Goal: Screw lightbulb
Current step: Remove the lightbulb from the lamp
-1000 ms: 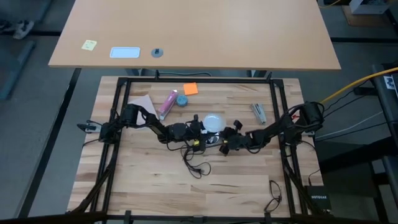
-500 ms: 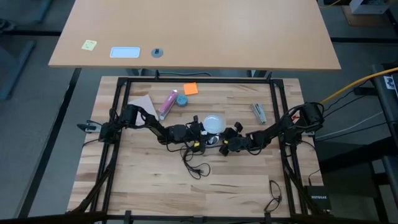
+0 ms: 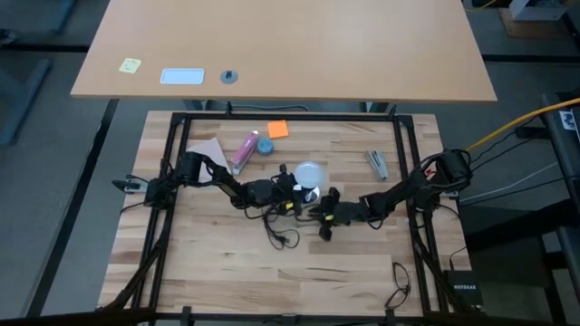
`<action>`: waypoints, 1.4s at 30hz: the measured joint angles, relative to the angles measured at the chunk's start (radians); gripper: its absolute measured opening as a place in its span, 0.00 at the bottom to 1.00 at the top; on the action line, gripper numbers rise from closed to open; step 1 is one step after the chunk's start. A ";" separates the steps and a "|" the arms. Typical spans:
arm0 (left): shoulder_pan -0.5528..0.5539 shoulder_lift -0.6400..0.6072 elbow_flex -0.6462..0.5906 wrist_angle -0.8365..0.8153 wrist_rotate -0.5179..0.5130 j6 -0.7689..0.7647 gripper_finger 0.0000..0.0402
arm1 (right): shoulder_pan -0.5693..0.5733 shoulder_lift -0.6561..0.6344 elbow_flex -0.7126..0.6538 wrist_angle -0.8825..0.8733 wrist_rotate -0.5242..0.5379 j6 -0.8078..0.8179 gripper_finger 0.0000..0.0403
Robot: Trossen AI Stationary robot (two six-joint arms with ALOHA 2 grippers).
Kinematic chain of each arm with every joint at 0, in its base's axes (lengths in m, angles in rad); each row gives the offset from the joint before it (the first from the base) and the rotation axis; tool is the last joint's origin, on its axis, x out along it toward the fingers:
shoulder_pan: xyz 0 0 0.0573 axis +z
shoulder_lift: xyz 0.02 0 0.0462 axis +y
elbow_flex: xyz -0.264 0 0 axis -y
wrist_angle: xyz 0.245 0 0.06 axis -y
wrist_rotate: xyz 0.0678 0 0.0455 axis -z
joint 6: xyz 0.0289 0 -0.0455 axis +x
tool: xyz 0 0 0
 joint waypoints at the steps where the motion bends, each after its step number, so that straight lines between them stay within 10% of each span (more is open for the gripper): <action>1: 0.000 0.000 -0.001 -0.001 0.002 -0.006 0.35 | 0.002 0.000 -0.001 0.015 0.015 -0.014 0.19; 11: -0.015 0.000 -0.002 0.001 0.002 -0.009 0.35 | 0.006 -0.055 -0.004 -0.188 0.114 -0.029 0.18; 21: -0.053 0.000 -0.004 0.001 -0.005 -0.030 0.35 | -0.022 -0.195 -0.005 -0.506 0.430 -0.032 0.18; 42: -0.059 0.000 -0.005 0.004 0.005 -0.042 0.35 | -0.115 0.000 -0.011 -0.206 0.247 -0.051 0.18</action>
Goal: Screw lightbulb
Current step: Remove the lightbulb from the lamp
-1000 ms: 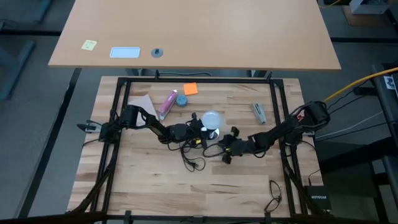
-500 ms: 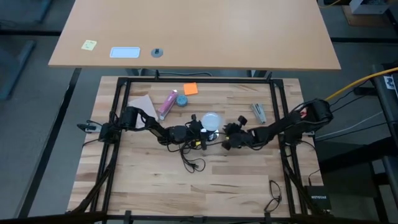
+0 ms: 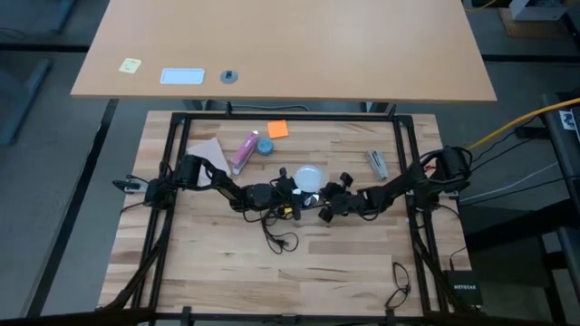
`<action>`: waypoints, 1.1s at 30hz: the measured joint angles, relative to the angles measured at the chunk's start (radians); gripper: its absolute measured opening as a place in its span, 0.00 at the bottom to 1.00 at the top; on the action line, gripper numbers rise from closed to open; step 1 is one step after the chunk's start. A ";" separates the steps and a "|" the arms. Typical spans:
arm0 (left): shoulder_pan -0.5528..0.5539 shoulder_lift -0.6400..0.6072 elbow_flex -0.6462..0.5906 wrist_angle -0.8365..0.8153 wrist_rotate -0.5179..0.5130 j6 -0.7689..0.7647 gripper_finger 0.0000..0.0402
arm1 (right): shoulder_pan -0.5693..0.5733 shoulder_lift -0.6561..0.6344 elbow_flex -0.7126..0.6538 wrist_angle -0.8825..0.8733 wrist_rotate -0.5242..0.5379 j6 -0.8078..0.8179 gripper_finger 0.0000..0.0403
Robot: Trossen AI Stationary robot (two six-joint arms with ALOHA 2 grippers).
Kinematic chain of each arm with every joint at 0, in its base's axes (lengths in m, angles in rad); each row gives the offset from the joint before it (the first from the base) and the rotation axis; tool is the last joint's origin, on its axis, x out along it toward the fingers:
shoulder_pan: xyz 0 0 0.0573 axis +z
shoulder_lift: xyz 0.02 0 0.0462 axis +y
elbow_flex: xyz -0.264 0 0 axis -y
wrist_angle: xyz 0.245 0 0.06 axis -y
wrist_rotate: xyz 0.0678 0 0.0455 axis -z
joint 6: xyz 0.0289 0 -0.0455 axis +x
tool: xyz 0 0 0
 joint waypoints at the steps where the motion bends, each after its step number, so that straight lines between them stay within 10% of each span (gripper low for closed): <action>1: 0.002 0.000 0.000 0.001 0.001 -0.001 0.35 | 0.000 0.000 0.000 0.008 -0.004 0.000 0.18; 21: 0.011 -0.001 0.000 -0.002 -0.082 0.036 0.35 | 0.115 0.002 0.001 0.052 -0.006 0.183 0.18; 33: 0.023 -0.001 0.002 -0.004 -0.080 0.026 0.35 | 0.111 -0.033 0.030 0.066 0.004 0.013 0.18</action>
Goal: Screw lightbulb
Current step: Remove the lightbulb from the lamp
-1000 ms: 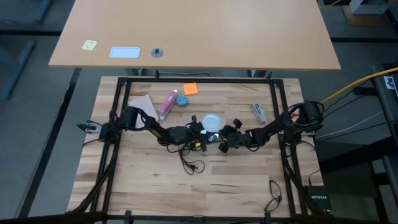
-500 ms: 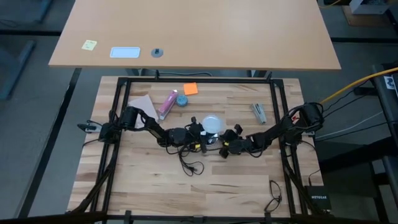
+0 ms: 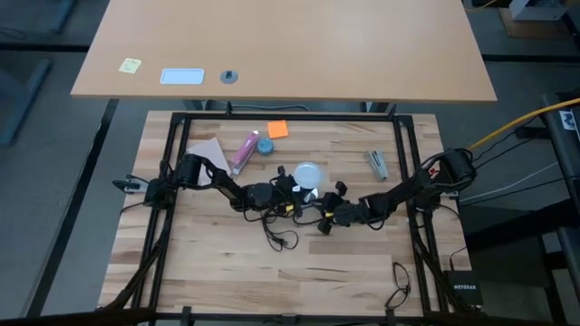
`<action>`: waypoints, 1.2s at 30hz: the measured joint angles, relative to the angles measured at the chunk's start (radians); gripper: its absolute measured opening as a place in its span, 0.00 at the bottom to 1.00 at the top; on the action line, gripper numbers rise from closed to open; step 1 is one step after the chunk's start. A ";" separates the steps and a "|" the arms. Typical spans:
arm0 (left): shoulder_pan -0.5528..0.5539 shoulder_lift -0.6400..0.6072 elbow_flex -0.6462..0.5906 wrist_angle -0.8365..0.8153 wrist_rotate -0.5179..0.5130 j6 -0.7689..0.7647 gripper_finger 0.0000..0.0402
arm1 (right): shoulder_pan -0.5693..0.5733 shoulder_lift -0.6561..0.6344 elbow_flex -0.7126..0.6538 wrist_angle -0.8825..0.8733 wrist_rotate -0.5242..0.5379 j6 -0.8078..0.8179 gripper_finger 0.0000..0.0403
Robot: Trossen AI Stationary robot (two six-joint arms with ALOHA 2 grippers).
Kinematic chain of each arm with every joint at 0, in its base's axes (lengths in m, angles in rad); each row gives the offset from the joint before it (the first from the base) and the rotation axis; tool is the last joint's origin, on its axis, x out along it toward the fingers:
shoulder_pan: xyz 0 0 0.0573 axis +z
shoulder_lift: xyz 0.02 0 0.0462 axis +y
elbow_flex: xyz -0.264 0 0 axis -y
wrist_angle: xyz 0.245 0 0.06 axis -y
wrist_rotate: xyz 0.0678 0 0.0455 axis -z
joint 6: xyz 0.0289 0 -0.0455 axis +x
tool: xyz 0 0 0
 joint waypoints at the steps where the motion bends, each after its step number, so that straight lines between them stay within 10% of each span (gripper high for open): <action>1: -0.002 0.000 0.000 0.000 -0.001 0.000 0.35 | -0.004 -0.019 0.000 -0.039 0.013 -0.006 0.18; 10: -0.015 0.000 -0.001 0.000 -0.004 -0.034 0.35 | -0.019 -0.332 -0.002 -0.484 0.090 -0.025 0.18; 18: -0.015 0.000 -0.002 0.002 -0.002 -0.050 0.35 | -0.019 -0.511 -0.002 -0.525 0.093 -0.175 0.18; 27: -0.017 0.000 -0.002 0.003 0.002 -0.032 0.35 | -0.020 -0.506 -0.004 -0.529 -0.246 -0.042 0.18; 36: -0.017 0.000 -0.002 0.002 0.002 -0.092 0.35 | -0.020 -0.506 -0.004 -0.527 -0.272 0.034 0.18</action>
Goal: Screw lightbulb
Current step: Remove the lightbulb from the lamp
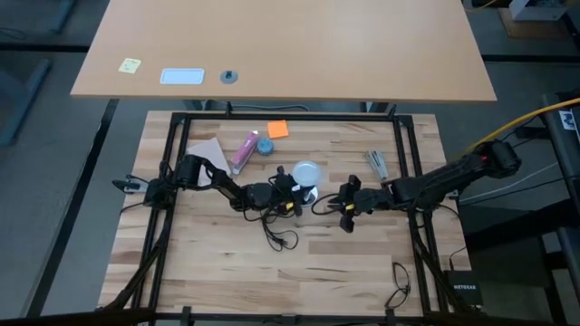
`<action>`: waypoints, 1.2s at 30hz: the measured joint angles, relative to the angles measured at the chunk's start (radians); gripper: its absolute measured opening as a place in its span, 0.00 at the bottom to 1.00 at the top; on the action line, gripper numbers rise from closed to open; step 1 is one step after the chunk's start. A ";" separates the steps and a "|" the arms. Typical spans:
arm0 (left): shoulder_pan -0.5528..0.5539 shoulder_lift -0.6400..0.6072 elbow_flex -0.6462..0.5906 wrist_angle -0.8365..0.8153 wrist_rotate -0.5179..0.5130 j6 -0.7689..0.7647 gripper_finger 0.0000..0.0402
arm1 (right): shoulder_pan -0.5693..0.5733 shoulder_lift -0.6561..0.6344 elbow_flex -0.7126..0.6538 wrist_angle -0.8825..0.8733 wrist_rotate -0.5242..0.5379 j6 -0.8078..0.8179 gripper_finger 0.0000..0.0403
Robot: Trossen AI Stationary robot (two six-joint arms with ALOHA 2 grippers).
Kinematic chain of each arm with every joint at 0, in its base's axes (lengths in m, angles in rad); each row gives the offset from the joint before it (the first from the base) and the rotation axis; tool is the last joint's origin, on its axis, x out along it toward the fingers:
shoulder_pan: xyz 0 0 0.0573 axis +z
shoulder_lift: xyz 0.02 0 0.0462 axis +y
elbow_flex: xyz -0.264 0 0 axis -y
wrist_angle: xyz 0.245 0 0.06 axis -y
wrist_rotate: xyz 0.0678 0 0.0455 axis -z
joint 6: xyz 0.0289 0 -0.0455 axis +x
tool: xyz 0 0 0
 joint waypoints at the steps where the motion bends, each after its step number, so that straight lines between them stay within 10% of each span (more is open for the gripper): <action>1: 0.000 0.000 0.000 0.000 0.000 -0.012 0.35 | 0.000 0.000 0.000 0.000 0.000 0.000 0.18; 13: -0.003 -0.001 0.000 -0.001 0.000 -0.004 0.35 | 0.001 0.000 0.000 0.010 -0.013 0.000 0.18; 23: -0.003 0.002 -0.001 0.043 0.001 0.018 0.35 | 0.000 0.037 0.000 0.087 0.374 -0.088 0.18; 36: -0.004 0.003 -0.001 0.076 0.006 0.043 0.35 | -0.009 0.420 -0.001 0.183 0.473 0.055 0.18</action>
